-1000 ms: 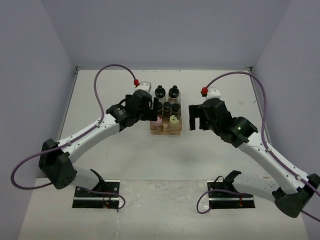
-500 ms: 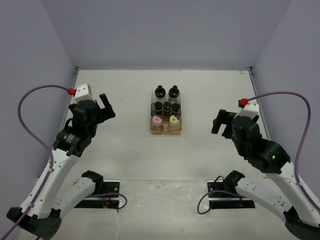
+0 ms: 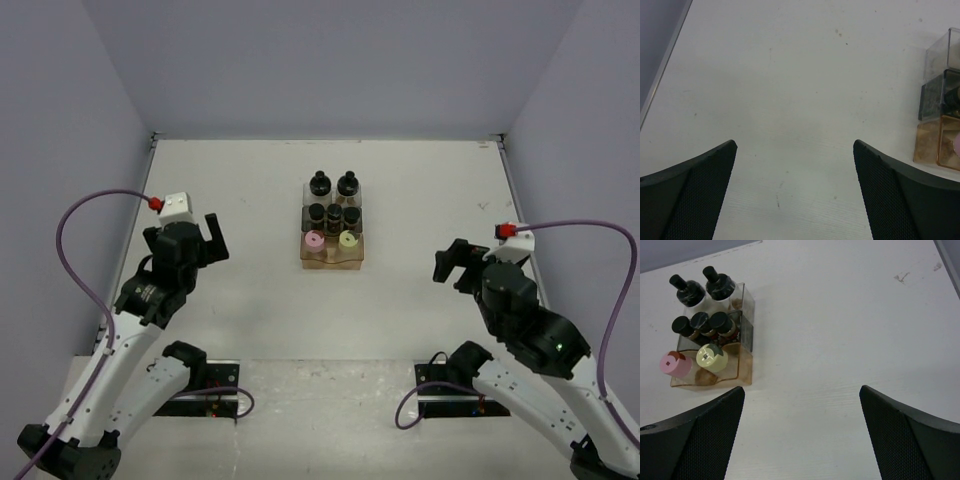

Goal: Organize the condiment bottles

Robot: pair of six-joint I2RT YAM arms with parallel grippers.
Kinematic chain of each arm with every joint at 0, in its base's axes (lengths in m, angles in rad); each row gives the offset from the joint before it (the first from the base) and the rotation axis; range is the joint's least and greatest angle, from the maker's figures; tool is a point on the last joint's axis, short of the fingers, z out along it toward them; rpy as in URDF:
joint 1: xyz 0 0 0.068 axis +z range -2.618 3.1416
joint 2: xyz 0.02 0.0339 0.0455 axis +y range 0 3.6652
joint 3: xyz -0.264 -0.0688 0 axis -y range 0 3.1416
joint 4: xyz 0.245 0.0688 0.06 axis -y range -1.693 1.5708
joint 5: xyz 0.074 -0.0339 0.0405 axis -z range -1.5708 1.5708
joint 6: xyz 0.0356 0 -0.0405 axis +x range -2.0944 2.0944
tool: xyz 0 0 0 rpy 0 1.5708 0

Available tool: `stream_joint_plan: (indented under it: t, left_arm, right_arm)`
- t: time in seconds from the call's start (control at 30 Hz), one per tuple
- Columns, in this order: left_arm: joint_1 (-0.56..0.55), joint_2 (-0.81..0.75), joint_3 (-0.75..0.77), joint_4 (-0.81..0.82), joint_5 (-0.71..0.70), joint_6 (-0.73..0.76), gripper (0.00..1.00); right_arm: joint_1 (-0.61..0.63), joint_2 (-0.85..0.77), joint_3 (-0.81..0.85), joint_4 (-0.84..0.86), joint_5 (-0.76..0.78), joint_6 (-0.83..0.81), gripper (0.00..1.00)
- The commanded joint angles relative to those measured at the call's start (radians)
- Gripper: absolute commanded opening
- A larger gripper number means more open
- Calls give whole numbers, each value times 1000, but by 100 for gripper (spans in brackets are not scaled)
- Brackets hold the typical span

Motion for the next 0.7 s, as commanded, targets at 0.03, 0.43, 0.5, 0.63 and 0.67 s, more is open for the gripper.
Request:
stream_joint_plan:
  t: [0.03,0.43,0.5,0.63,0.67]
  left_arm:
    - [1,6,6,50,-17,16,100]
    - [1,-43,-12,50,-77,-3,100]
    - [1,-48,-14,53,-74,-1,100]
    - [1,-43,-15,55,-67,0,100]
    - [1,-42,-15,55,-65,0,100]
  right_arm:
    - [-3,8,-21,53,53,19,99]
    - [-3,10,-33,25,81,49,99]
    - [-3,7,-42,30,75,48,99]
    - [-3,13,-47,35,45,54,99]
    - [-3,13,-48,34,41,57,99]
